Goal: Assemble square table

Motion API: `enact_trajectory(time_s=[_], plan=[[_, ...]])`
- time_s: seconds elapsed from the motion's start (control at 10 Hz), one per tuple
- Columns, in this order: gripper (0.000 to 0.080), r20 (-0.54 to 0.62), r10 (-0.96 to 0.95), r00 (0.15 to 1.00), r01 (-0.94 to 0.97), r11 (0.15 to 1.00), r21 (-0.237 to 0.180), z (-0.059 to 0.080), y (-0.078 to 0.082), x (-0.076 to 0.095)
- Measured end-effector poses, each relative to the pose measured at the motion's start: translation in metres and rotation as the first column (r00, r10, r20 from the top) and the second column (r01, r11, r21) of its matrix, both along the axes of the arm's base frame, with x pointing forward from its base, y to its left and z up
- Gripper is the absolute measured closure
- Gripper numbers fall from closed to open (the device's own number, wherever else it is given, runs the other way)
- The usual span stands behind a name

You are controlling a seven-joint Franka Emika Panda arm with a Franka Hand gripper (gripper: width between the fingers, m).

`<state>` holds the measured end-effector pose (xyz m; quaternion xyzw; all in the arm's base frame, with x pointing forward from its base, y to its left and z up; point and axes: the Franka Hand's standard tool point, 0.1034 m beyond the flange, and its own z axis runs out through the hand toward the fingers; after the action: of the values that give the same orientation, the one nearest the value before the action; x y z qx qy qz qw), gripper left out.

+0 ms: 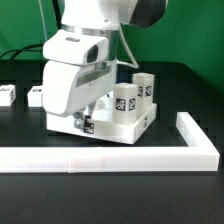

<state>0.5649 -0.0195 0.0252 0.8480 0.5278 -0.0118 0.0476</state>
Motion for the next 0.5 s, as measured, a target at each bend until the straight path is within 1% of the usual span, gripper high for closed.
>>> enact_trajectory(time_s=[0.2,0.3,0.5], plan=[[0.0741,-0.005,0.045,0.999,-0.045,0.999,0.012,-0.001,0.017,0.016],[0.0741,-0.003,0.074,0.997,-0.074,0.997,0.012,-0.004,0.024,0.022],[0.0741,-0.004,0.069,0.998,-0.069,0.998,0.011,-0.004,0.022,0.021]])
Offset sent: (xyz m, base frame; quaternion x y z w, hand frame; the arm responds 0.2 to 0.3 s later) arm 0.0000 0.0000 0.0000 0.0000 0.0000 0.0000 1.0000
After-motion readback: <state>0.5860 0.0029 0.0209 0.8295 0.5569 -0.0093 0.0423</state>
